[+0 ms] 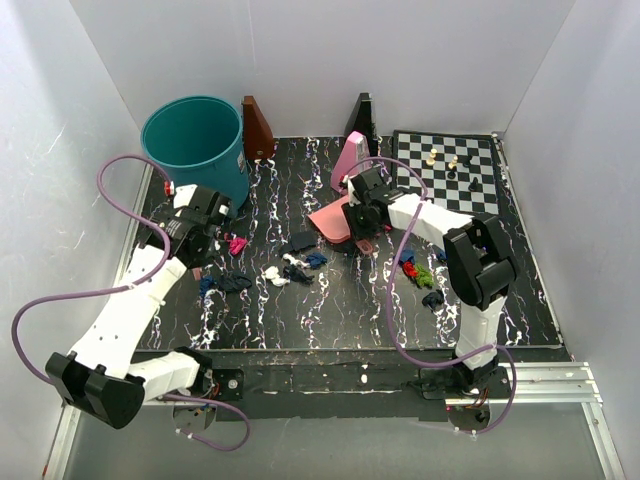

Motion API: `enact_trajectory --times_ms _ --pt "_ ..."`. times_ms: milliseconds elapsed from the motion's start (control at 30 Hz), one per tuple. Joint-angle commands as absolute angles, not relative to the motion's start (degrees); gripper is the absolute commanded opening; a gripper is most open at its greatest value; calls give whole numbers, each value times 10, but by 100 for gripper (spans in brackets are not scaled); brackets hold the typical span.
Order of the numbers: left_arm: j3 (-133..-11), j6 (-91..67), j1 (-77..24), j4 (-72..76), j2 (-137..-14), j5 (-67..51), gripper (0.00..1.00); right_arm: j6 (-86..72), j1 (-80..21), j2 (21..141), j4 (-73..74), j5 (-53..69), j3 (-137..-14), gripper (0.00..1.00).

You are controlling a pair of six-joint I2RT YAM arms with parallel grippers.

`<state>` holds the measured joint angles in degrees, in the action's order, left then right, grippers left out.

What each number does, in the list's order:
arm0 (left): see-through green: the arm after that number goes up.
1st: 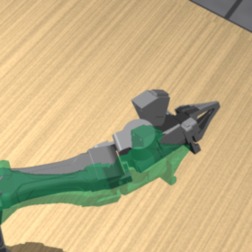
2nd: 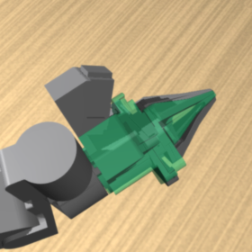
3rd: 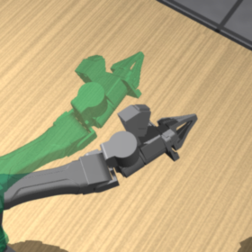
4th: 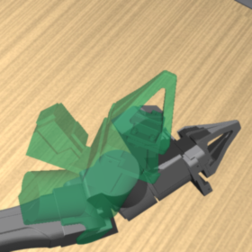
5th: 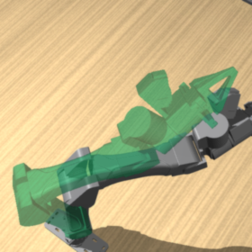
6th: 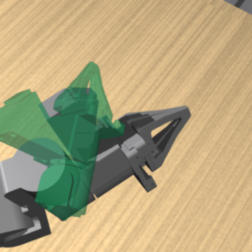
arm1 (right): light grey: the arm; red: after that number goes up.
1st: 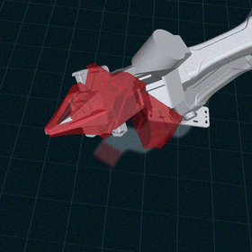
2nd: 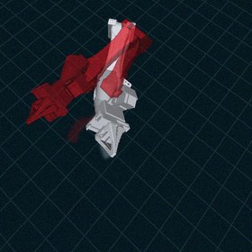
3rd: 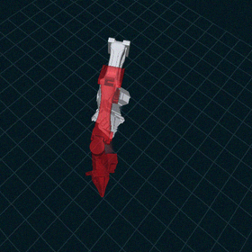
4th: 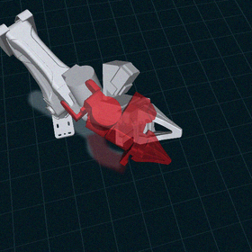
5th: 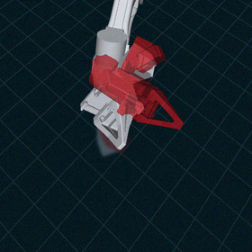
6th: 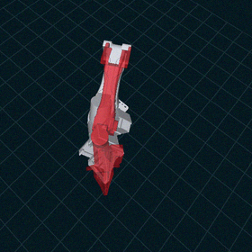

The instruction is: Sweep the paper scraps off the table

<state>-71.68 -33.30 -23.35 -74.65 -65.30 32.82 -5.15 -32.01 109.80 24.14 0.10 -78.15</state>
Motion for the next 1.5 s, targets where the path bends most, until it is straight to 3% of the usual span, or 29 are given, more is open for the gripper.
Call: enact_trajectory --times_ms 0,100,567,967,1333,1467 --pt "-754 -355 -229 -768 -657 345 0 -40 -329 1077 229 -40 -781 31" --pt "-771 -380 -229 -795 -671 346 0 -48 -329 1055 227 -33 -776 23" --pt "-788 -506 -164 -967 -817 398 0 -61 -350 908 139 -34 -677 20" --pt "-732 -499 -163 -946 -867 240 0 -73 -352 866 103 -17 -640 19" --pt "-968 -497 -229 -929 -931 126 0 -71 -352 852 89 -17 -623 19" --pt "-962 -498 -229 -967 -913 145 0 -69 -352 848 89 -25 -622 18"
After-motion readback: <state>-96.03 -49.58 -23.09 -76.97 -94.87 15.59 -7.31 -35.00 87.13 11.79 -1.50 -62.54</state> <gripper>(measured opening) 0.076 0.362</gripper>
